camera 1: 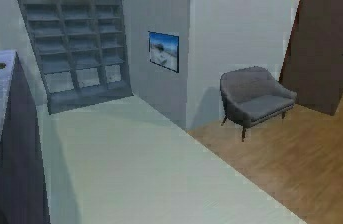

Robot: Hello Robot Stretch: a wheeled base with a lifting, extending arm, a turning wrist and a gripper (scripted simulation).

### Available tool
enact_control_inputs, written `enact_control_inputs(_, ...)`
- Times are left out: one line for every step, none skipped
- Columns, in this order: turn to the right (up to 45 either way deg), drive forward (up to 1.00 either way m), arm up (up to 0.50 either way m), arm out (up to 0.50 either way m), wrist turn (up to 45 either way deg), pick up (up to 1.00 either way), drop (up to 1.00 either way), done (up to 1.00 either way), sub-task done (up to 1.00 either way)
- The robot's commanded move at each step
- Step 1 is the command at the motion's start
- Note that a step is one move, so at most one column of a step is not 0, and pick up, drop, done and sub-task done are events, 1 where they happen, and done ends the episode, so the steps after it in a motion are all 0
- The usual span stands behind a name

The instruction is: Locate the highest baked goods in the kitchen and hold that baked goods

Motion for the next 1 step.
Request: enact_control_inputs(3.0, 0.00, 0.00, 0.00, 0.0, 0.00, 0.00, 0.00, 0.00)
